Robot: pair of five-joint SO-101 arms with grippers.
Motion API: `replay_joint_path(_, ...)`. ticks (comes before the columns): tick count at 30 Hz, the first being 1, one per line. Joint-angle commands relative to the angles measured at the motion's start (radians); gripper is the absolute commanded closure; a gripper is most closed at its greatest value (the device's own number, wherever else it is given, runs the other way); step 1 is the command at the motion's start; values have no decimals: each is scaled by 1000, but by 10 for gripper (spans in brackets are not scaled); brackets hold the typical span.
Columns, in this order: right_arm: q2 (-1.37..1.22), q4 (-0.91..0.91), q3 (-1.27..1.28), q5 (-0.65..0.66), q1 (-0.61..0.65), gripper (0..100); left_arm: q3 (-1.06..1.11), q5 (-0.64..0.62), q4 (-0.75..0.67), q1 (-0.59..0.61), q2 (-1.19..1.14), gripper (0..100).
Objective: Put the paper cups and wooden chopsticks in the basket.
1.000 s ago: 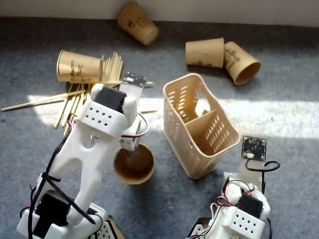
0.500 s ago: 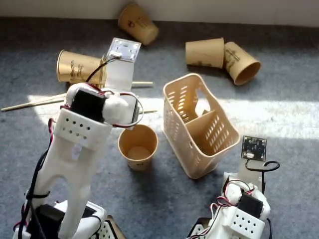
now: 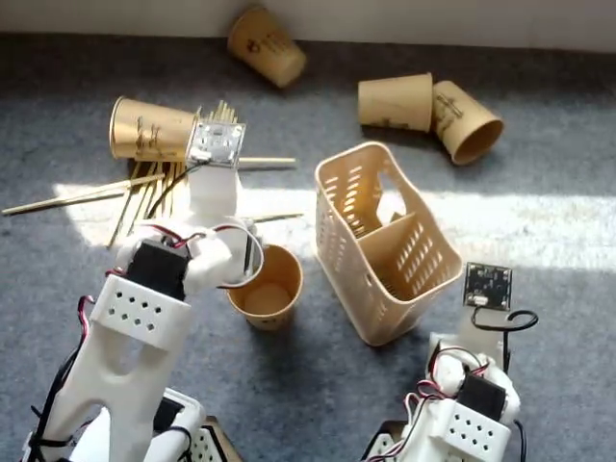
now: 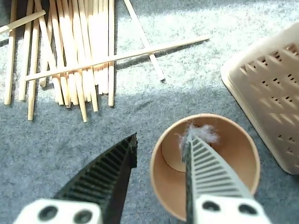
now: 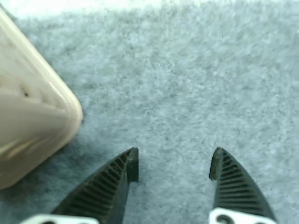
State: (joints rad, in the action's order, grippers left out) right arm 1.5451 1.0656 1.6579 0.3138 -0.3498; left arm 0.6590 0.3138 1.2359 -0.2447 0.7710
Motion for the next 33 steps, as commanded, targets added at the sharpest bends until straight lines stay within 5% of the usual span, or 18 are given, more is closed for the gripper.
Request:
replay_joint_path(1, 7, -24, 12, 15, 19, 749, 19, -8, -23, 24, 128, 818)
replay_joint_path(10, 7, -24, 12, 15, 21, 749, 160, -3, -23, 19, 440, 817)
replay_joint_path(33, 7, -24, 12, 17, 21, 749, 205, -3, -31, -21, 44, 822)
